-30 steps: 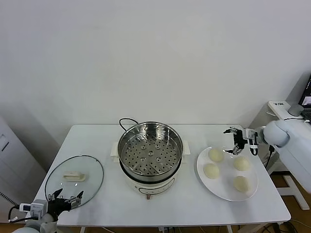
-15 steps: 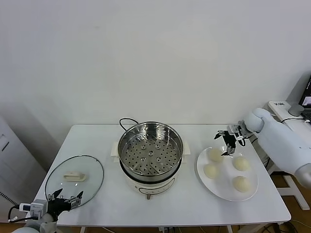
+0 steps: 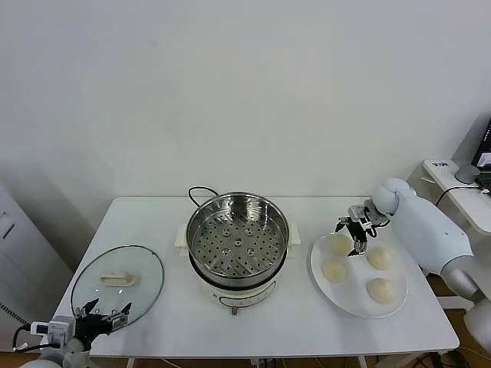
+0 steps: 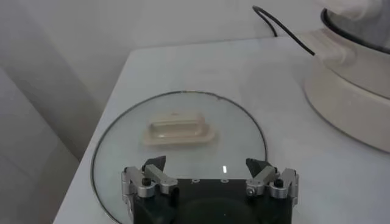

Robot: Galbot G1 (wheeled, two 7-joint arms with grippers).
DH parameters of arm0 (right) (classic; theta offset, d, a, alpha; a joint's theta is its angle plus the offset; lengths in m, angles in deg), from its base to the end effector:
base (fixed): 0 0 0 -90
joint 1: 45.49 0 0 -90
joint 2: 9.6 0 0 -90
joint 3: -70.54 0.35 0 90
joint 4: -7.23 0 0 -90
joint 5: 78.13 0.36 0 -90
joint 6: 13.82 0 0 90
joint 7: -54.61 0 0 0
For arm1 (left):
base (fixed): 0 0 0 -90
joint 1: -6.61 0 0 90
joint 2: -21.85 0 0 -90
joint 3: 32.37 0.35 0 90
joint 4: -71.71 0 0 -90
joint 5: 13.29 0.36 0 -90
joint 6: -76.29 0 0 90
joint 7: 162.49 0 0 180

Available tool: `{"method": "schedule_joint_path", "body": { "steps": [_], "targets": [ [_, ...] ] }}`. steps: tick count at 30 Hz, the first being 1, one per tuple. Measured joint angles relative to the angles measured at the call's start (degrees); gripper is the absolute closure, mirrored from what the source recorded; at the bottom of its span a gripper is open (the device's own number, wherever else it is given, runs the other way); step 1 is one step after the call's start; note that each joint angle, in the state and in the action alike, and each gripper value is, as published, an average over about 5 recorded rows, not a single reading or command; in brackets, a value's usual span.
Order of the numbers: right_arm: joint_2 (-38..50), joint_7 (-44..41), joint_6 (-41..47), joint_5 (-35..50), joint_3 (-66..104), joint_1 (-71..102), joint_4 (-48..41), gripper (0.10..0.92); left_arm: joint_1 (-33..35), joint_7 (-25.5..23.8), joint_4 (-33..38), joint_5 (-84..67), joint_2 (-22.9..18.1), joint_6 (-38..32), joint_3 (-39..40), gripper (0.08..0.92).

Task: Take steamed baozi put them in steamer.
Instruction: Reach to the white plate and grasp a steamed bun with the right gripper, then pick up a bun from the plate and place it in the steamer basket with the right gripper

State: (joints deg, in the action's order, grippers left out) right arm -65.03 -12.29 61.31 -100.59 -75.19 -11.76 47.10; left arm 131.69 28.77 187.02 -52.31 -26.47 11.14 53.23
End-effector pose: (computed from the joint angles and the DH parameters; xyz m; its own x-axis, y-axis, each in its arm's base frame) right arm 0.5911 -0.1983 -0.2384 -0.1726 -0.1833 0.9678 -0.9572 -0.2004 -0.2087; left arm 0.1909 0.1490 -0.2928 -0.7972 0.0099 0.6036 0.0763 0.9935 0.0844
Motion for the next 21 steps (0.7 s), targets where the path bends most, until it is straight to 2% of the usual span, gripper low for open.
{"method": "schedule_joint_path", "body": {
  "steps": [8,15,21],
  "targets": [
    [-0.7,0.3,0.0,-0.9,2.3,0.9,-1.4,0.477,0.3,0.0,0.3,0.0,0.0,0.0,0.1,0.177],
    [0.5,-0.3,0.5,0.6,1.6,-0.2,0.1,0.499,0.5,0.2,0.6,0.1,-0.2,0.2,0.1,0.177],
    [3.3,-1.4,0.9,5.4,-3.5,-5.1,4.6,0.499,0.6,0.4,1.1,0.4,-0.3,0.6,0.1,0.177]
  ]
}}
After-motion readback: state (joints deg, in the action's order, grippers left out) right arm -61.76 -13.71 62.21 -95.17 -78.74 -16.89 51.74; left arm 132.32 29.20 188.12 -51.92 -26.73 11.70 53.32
